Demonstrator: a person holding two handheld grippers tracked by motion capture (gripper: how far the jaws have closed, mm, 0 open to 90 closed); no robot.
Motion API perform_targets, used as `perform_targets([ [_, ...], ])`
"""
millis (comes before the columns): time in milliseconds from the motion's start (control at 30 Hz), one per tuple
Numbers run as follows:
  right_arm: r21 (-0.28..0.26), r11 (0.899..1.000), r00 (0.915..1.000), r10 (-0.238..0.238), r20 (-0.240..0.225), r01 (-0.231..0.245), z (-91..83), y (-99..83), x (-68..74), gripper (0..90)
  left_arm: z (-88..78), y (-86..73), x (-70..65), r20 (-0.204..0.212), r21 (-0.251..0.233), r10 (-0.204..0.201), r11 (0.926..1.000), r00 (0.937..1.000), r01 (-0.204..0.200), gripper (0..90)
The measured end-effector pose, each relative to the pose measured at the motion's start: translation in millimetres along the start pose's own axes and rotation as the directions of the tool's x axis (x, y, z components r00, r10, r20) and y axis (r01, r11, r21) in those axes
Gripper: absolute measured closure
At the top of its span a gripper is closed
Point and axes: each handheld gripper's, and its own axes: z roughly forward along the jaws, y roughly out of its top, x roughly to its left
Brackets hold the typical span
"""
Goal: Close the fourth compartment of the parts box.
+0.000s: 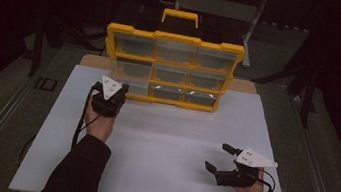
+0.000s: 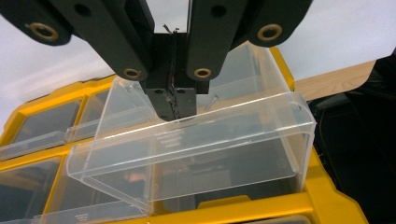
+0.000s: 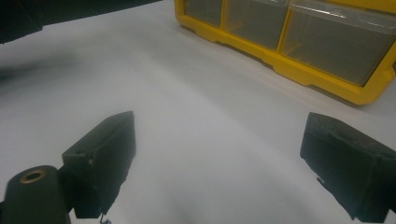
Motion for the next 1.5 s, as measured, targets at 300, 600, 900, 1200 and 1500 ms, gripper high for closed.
perform_targets([
  [300, -0.003, 1.000, 1.0000, -0.003, -0.003, 0.003, -1.5, -0.5, 0.4, 10.5, 2.6, 4.4, -0.6, -0.008, -0.001, -0.006, 1.0000, 1.0000, 0.006, 90.0],
  [600, -0.005, 1.000, 1.0000, -0.009, -0.004, 0.009, -2.7, -0.9, -0.2, 10.5, 6.6, 6.5, -0.9, -0.019, 0.003, -0.004, 1.0000, 0.9998, 0.004, 90.0],
  [900, -0.009, 1.000, 1.0000, -0.009, -0.002, 0.009, -5.5, -1.3, -0.8, 10.5, 10.6, 9.1, -0.6, -0.030, 0.004, -0.009, 1.0000, 0.9995, 0.009, 90.0],
  [1200, -0.006, 1.000, 1.0000, -0.008, 0.001, 0.008, -7.5, -1.9, -1.2, 10.5, 15.0, 11.4, 0.7, -0.037, 0.010, -0.008, 0.9999, 0.9993, 0.008, 90.0],
  [1500, -0.009, 1.000, 0.9999, -0.009, 0.006, 0.009, -9.3, -2.5, -2.2, 10.5, 19.4, 13.5, 0.8, -0.043, 0.015, -0.012, 0.9998, 0.9990, 0.013, 90.0],
])
